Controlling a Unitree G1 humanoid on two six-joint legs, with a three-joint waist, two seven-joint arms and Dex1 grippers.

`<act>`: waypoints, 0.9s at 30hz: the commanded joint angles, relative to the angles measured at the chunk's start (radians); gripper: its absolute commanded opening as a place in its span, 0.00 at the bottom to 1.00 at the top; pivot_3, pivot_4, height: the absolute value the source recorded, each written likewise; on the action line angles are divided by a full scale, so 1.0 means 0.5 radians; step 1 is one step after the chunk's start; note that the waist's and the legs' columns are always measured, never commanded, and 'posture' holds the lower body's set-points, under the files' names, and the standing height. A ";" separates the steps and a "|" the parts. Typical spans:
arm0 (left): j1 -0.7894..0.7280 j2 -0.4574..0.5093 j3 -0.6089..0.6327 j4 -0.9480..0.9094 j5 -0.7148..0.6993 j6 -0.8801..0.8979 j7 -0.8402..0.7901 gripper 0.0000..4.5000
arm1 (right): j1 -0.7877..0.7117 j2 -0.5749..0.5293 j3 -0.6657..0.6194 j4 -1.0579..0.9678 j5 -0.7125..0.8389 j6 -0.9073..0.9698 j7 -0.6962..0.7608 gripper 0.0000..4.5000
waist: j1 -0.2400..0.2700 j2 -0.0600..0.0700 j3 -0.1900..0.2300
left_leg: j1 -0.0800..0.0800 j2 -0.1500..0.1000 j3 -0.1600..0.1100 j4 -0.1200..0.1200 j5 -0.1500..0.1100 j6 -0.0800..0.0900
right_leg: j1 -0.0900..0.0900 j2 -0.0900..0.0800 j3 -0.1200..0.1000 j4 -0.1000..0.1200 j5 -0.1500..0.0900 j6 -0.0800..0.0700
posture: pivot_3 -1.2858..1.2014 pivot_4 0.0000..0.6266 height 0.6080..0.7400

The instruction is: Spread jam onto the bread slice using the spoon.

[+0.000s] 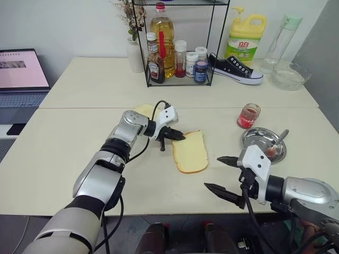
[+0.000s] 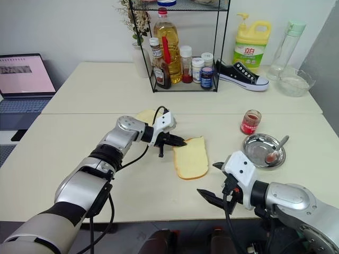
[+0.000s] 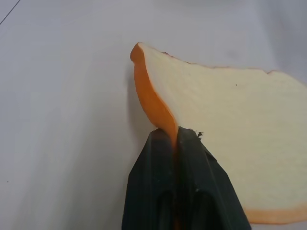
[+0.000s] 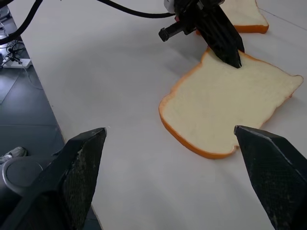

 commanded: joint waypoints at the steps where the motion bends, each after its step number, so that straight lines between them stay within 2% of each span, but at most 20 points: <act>1: -0.048 -0.003 0.074 -0.014 0.007 -0.041 0.007 0.31 | -0.037 -0.015 -0.021 -0.011 -0.007 -0.053 0.032 1.00 | 0.000 0.000 0.000 | 0.000 0.000 0.000 0.000 0.000 0.000 | 0.000 0.000 0.000 0.000 0.000 0.000 | 0.52 0.24 1.00; 6: -0.062 0.070 0.143 -0.065 -0.020 0.034 -0.048 0.66 | 0.000 -0.024 -0.079 0.015 0.010 -0.063 0.058 1.00 | -0.001 0.000 0.000 | 0.000 0.000 0.000 0.000 0.000 0.000 | 0.000 0.000 0.000 0.000 0.000 0.000 | 0.52 0.24 1.00; 10: -0.061 0.216 0.187 -0.192 -0.003 0.040 -0.057 0.95 | 0.057 -0.005 -0.288 0.067 0.085 -0.064 0.035 1.00 | -0.005 -0.001 0.000 | 0.000 0.000 0.000 0.000 0.000 0.000 | 0.000 0.001 0.000 0.001 0.000 0.000 | 0.52 0.24 1.00; 11: -0.054 0.247 0.210 -0.245 -0.010 0.036 -0.037 0.99 | 0.080 0.010 -0.366 0.083 0.112 -0.062 0.016 1.00 | -0.004 -0.001 0.000 | 0.000 0.001 0.000 0.000 0.000 0.000 | 0.000 0.001 0.000 0.001 0.000 0.000 | 0.52 0.24 1.00; 13: -0.026 0.272 0.280 -0.409 -0.073 0.101 -0.004 0.99 | 0.135 0.040 -0.534 0.124 0.151 -0.063 -0.023 1.00 | 0.000 -0.001 0.000 | 0.000 0.001 -0.001 0.000 0.000 0.000 | 0.000 0.001 0.000 0.001 0.000 0.000 | 0.52 0.24 1.00; 20: 0.404 0.194 0.430 -1.576 -0.477 0.588 0.073 0.99 | 0.236 0.262 -1.200 0.404 0.419 -0.068 -0.358 1.00 | 0.015 0.000 0.000 | 0.000 0.000 0.000 0.001 0.000 -0.001 | 0.003 -0.004 0.006 0.000 0.000 0.000 | 0.52 0.24 1.00; 23: 0.537 0.099 0.369 -1.826 -0.465 0.565 0.205 0.99 | 0.255 0.368 -1.398 0.582 0.524 -0.092 -0.503 1.00 | 0.015 0.000 0.000 | 0.001 0.001 -0.002 0.001 0.000 -0.001 | 0.003 -0.004 0.006 0.001 0.000 0.000 | 0.52 0.24 1.00; 27: 0.607 -0.063 0.262 -1.943 -0.430 0.524 0.346 0.99 | 0.246 0.462 -1.529 0.832 0.642 -0.127 -0.627 1.00 | 0.016 0.002 -0.001 | 0.003 0.000 0.000 0.001 0.001 -0.001 | 0.005 -0.003 0.007 0.002 0.000 0.000 | 0.52 0.24 1.00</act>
